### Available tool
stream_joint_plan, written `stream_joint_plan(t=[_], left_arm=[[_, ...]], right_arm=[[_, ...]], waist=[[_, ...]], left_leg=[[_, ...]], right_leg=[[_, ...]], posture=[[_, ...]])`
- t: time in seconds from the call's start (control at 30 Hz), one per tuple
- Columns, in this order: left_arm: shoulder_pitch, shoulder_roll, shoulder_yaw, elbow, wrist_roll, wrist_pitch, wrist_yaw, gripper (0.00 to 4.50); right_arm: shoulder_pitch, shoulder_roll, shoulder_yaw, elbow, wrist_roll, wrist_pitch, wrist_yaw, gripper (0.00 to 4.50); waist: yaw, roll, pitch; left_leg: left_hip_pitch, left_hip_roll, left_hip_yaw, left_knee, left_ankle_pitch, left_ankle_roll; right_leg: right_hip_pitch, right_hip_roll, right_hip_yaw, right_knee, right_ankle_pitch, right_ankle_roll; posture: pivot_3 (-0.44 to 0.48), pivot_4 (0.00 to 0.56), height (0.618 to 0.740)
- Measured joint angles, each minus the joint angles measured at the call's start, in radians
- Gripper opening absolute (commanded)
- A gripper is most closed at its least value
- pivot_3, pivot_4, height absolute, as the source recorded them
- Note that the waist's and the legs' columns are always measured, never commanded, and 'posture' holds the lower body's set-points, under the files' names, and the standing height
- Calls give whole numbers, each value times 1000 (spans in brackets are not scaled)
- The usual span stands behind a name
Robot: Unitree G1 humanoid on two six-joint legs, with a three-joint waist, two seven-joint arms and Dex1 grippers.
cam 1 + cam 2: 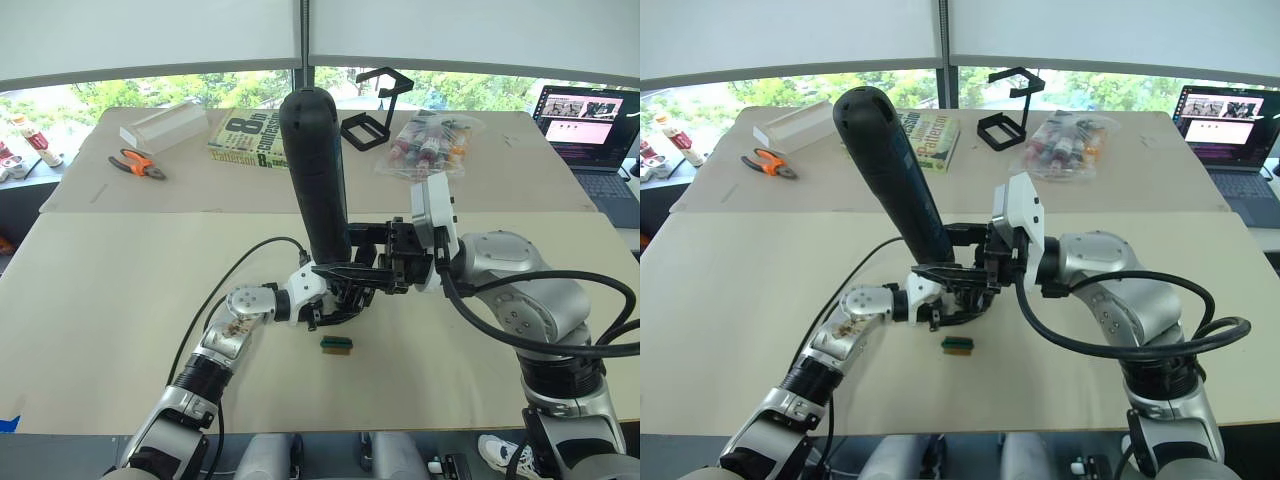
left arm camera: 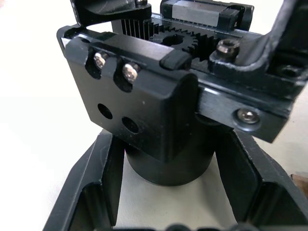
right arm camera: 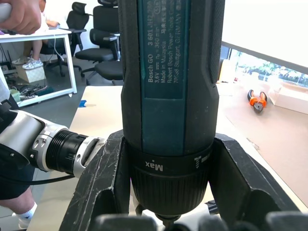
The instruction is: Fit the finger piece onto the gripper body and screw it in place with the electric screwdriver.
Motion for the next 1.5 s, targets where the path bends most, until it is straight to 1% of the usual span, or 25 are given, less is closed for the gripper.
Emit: stream_joint_plan(t=[0.47, 1.5], left_arm=[[0, -1, 0, 0, 0, 0, 0, 2276], [0, 0, 0, 0, 0, 0, -1, 2276]], right_arm=[[-31, -2, -5, -1, 19, 6, -7, 1890], [-1, -11, -4, 0, 6, 3, 3, 1890]], waist=[[0, 0, 0], [0, 0, 0]], left_leg=[[0, 0, 0, 0, 0, 0], [0, 0, 0, 0, 0, 0]], right_leg=[[0, 0, 0, 0, 0, 0], [0, 0, 0, 0, 0, 0]], posture=[[0, 150, 740], [0, 150, 740]])
